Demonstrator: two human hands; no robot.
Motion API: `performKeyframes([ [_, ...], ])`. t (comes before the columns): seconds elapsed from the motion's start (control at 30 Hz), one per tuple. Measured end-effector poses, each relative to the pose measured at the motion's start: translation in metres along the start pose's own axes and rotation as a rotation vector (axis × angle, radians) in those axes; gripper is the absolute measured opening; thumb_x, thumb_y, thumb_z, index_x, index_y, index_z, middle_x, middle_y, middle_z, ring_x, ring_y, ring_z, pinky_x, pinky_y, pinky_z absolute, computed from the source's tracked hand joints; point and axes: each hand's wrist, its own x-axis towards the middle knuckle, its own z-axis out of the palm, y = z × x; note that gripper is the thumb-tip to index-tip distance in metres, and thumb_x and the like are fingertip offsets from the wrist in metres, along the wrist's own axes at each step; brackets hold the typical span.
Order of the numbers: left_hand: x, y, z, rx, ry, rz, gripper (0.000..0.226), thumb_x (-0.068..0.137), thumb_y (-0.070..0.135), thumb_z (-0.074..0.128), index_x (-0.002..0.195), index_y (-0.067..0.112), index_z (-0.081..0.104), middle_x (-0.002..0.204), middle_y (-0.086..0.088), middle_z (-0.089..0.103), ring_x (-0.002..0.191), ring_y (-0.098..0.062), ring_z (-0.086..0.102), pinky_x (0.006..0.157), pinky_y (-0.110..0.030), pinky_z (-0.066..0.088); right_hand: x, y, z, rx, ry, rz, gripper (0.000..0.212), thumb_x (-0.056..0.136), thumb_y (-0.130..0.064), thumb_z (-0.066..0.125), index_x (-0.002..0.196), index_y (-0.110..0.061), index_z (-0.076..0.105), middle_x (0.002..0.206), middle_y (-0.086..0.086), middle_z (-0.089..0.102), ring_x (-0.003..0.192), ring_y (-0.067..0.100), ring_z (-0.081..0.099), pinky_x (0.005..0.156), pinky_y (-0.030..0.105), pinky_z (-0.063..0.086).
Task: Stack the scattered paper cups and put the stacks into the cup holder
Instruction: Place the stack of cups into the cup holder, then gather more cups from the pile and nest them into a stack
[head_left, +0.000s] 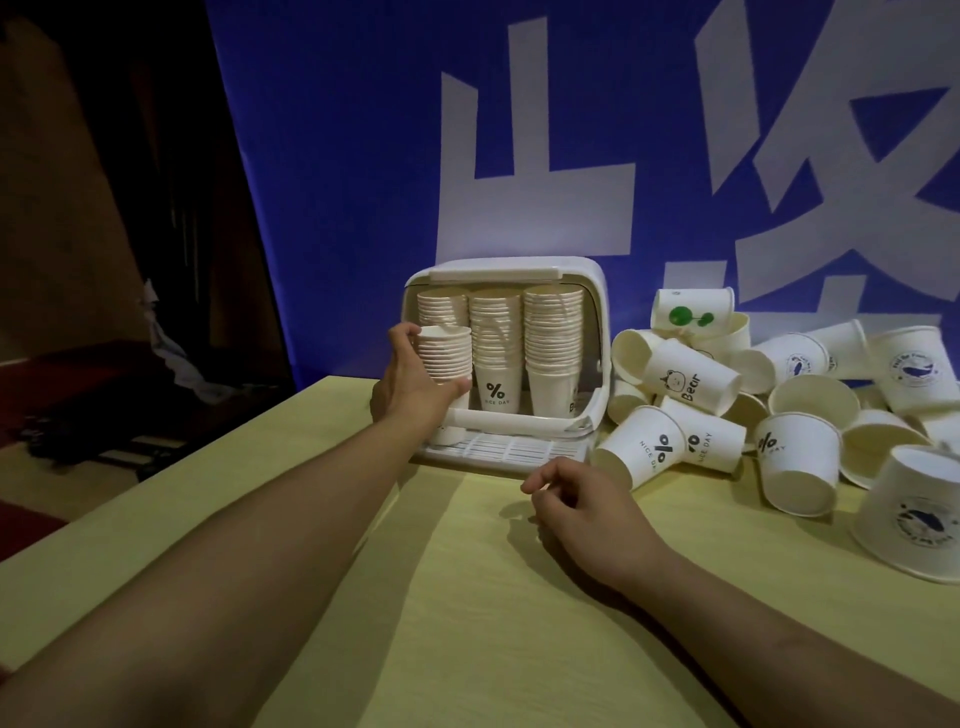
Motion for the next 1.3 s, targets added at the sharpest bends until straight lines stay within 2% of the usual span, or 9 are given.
performKeyframes([
  [0.37,-0.008,-0.003,-0.009,-0.064,-0.016,-0.01,0.098,0.074,0.031,0.087,0.142,0.035,0.016,0.149,-0.001,0.041,0.127,-0.029,0.05,0.095,-0.047,0.05,-0.002,-0.001,-0.001,-0.013,-0.018,-0.003,0.017,0.096,-0.016,0.054,0.091,-0.029,0.065,0.07,-0.004,0.069,0.069,0.015,0.069,0.076,0.041,0.059],
  [0.47,-0.022,0.0,-0.016,-0.129,0.096,-0.023,0.1,0.074,0.031,0.088,0.147,0.034,0.019,0.154,0.0,0.035,0.135,-0.026,0.042,0.1,-0.047,0.047,-0.004,-0.004,-0.004,0.011,-0.021,-0.005,0.015,0.096,-0.017,0.056,0.097,-0.029,0.065,0.079,-0.001,0.07,0.073,0.015,0.069,0.076,0.039,0.059],
  [0.6,-0.055,0.024,-0.021,-0.314,0.244,-0.003,0.081,0.079,0.031,0.083,0.14,0.036,0.03,0.143,0.006,0.045,0.125,-0.021,0.048,0.093,-0.044,0.05,-0.013,-0.012,-0.012,0.094,-0.037,0.033,0.019,0.096,-0.019,0.058,0.109,-0.033,0.059,0.096,0.004,0.068,0.071,0.015,0.064,0.066,0.033,0.054],
  [0.73,-0.104,0.062,-0.007,-0.515,0.08,0.056,0.066,0.085,0.031,0.078,0.131,0.044,0.033,0.126,0.016,0.051,0.102,-0.014,0.058,0.076,-0.031,0.048,-0.029,-0.026,-0.049,-0.004,-0.001,0.002,0.021,0.096,-0.02,0.059,0.113,-0.032,0.06,0.094,-0.002,0.066,0.073,0.01,0.064,0.064,0.027,0.055],
  [0.9,-0.165,0.106,0.026,-0.569,-0.209,0.091,0.042,0.089,0.032,0.074,0.117,0.042,0.044,0.105,0.023,0.059,0.088,-0.007,0.061,0.075,-0.03,0.051,-0.06,-0.024,-0.122,-0.419,0.369,-0.14,0.017,0.093,-0.019,0.064,0.103,-0.032,0.062,0.088,-0.017,0.062,0.073,0.009,0.059,0.066,0.022,0.052],
  [1.0,-0.194,0.126,0.048,-0.56,-0.408,0.117,0.025,0.091,0.032,0.067,0.108,0.042,0.051,0.098,0.021,0.063,0.087,-0.012,0.065,0.076,-0.035,0.057,-0.086,0.006,-0.153,-0.706,0.619,-0.21,0.017,0.083,-0.011,0.072,0.097,-0.02,0.066,0.093,-0.004,0.065,0.083,0.016,0.054,0.07,0.028,0.045],
  [1.07,-0.207,0.136,0.06,-0.61,-0.5,0.138,0.02,0.09,0.032,0.066,0.103,0.041,0.054,0.096,0.02,0.064,0.081,-0.012,0.066,0.077,-0.04,0.06,-0.098,0.024,-0.167,-0.798,0.702,-0.147,0.021,0.082,-0.014,0.073,0.102,-0.019,0.067,0.105,0.001,0.064,0.098,0.021,0.049,0.082,0.034,0.042],
  [1.17,-0.221,0.14,0.075,-0.676,-0.569,0.16,0.021,0.09,0.029,0.069,0.101,0.041,0.057,0.098,0.016,0.066,0.07,-0.013,0.062,0.076,-0.042,0.059,-0.099,0.041,-0.181,-0.837,0.738,0.099,0.035,0.087,-0.025,0.069,0.121,-0.024,0.06,0.131,0.003,0.053,0.117,0.025,0.04,0.098,0.041,0.037],
  [1.3,-0.23,0.127,0.086,-0.761,-0.63,0.176,0.028,0.09,0.019,0.071,0.103,0.041,0.057,0.094,0.018,0.067,0.058,-0.013,0.052,0.06,-0.036,0.05,-0.086,0.059,-0.183,-0.797,0.675,0.258,0.056,0.088,-0.042,0.064,0.14,-0.032,0.043,0.146,0.003,0.04,0.129,0.029,0.032,0.105,0.046,0.032],
])
